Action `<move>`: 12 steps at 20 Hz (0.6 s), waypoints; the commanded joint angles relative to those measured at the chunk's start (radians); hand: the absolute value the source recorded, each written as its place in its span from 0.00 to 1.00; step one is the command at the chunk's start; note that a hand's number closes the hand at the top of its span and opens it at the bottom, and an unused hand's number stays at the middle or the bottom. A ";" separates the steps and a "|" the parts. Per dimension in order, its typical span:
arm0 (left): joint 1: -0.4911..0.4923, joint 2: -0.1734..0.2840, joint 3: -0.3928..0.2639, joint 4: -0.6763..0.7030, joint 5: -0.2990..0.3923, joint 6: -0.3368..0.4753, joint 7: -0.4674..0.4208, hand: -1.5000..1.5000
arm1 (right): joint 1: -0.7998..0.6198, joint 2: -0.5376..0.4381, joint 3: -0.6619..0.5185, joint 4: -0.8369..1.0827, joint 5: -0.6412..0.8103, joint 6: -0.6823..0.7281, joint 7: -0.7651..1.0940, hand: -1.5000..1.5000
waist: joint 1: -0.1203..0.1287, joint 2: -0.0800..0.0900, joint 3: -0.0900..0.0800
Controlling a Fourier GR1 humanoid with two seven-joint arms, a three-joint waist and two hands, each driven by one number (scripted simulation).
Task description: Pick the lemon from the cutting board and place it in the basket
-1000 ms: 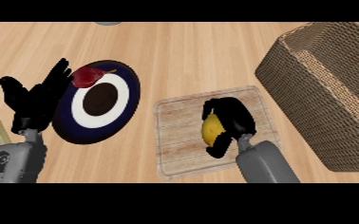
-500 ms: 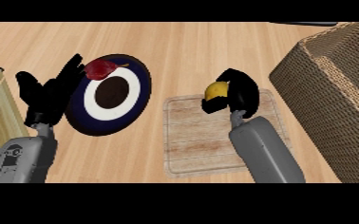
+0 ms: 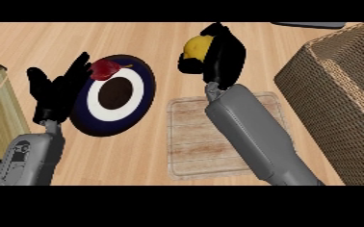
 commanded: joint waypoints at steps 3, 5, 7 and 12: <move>0.012 0.018 0.017 0.006 0.005 -0.008 -0.008 0.50 | -0.210 0.005 0.003 0.097 0.152 -0.089 0.326 1.00 | -0.020 -0.012 -0.001; 0.014 0.004 0.015 0.031 -0.008 0.008 -0.030 0.50 | -0.245 0.005 0.021 0.130 0.183 -0.055 0.382 1.00 | -0.032 -0.009 -0.002; 0.007 0.020 0.020 0.027 -0.014 0.011 -0.008 0.50 | -0.336 0.005 -0.046 0.182 0.201 0.007 0.387 1.00 | -0.038 -0.007 -0.001; 0.034 0.006 0.024 0.023 -0.018 0.028 -0.020 0.50 | -0.452 0.005 -0.132 0.244 0.274 0.073 0.421 1.00 | -0.065 -0.012 0.000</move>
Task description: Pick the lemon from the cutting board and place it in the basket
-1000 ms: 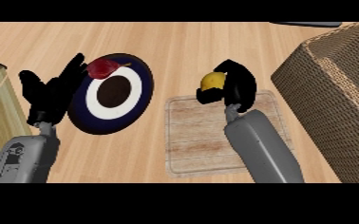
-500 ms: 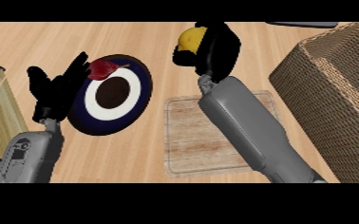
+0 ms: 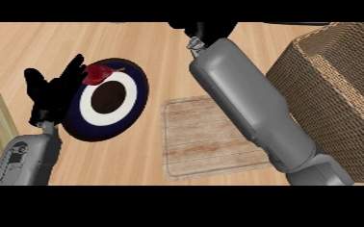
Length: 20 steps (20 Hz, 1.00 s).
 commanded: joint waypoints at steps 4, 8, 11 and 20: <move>0.004 0.028 0.024 -0.007 0.025 -0.033 -0.001 0.50 | -0.160 0.008 -0.123 0.166 0.118 -0.011 0.245 1.00 | -0.006 0.006 0.000; 0.047 0.015 0.022 -0.041 0.013 -0.010 -0.011 0.50 | -0.239 -0.072 -0.240 0.200 0.152 0.038 0.181 1.00 | -0.019 0.002 0.001; 0.018 0.036 0.031 -0.028 0.020 -0.026 0.002 0.50 | -0.231 -0.075 -0.262 0.250 0.214 0.057 0.201 1.00 | -0.032 0.002 0.001; 0.101 0.036 0.061 -0.031 0.031 -0.024 -0.028 0.50 | -0.110 -0.158 -0.348 0.195 0.291 0.094 0.160 1.00 | -0.065 -0.010 0.002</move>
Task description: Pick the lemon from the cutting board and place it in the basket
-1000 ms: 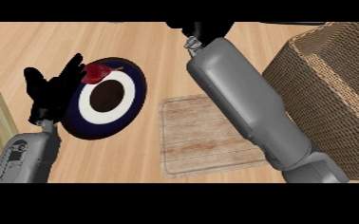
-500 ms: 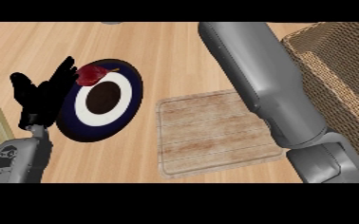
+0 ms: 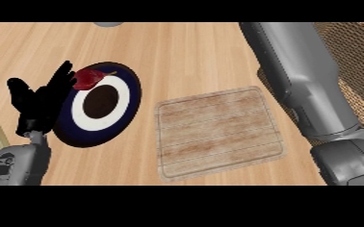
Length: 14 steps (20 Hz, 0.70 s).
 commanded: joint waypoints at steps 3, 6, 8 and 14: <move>0.045 0.014 0.017 -0.038 0.010 -0.007 0.012 0.50 | 0.105 -0.020 -0.057 -0.102 0.017 0.056 0.146 1.00 | -0.015 -0.007 0.001; 0.007 0.015 0.029 0.050 0.000 -0.010 -0.041 0.50 | 0.204 -0.004 -0.047 -0.204 0.036 0.085 0.107 1.00 | -0.034 -0.006 0.000; 0.001 0.043 0.040 -0.003 0.030 -0.039 0.012 0.50 | 0.250 -0.076 -0.105 -0.204 -0.002 0.046 0.025 1.00 | -0.017 -0.002 0.001; 0.036 0.005 0.011 -0.055 0.006 -0.012 0.022 0.50 | 0.429 -0.030 -0.132 -0.395 -0.003 -0.026 -0.006 1.00 | -0.009 0.000 0.001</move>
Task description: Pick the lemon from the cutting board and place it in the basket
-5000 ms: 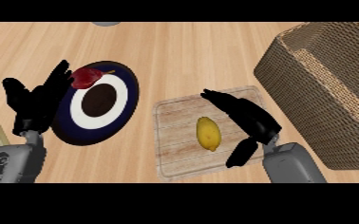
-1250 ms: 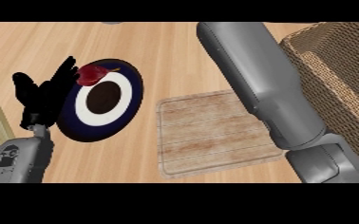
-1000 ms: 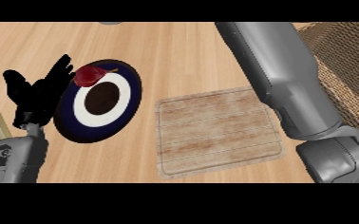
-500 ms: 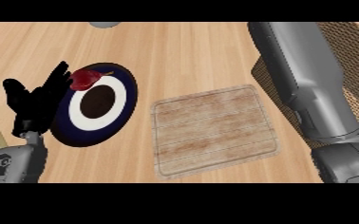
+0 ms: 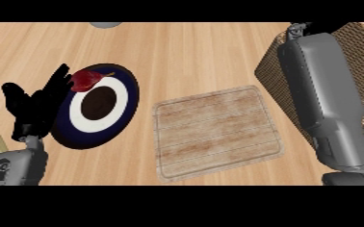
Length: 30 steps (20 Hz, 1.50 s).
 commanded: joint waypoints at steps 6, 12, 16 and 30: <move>0.031 0.001 0.002 0.000 -0.007 -0.015 -0.040 0.50 | 0.168 -0.046 -0.161 -0.114 0.053 -0.117 0.119 0.00 | 0.011 0.007 0.000; 0.042 0.004 0.023 -0.004 0.016 -0.034 -0.047 0.50 | 0.294 0.012 -0.168 -0.200 0.006 -0.122 -0.006 0.00 | 0.015 0.005 0.000; -0.047 -0.023 -0.018 0.001 -0.027 0.011 0.021 0.50 | 0.197 -0.035 -0.182 -0.167 -0.046 -0.129 -0.078 0.00 | 0.018 0.006 0.000; 0.003 0.015 0.049 0.024 0.002 -0.007 -0.021 0.50 | 0.502 0.104 -0.342 -0.914 -0.120 -0.109 -0.042 0.00 | -0.022 -0.006 -0.001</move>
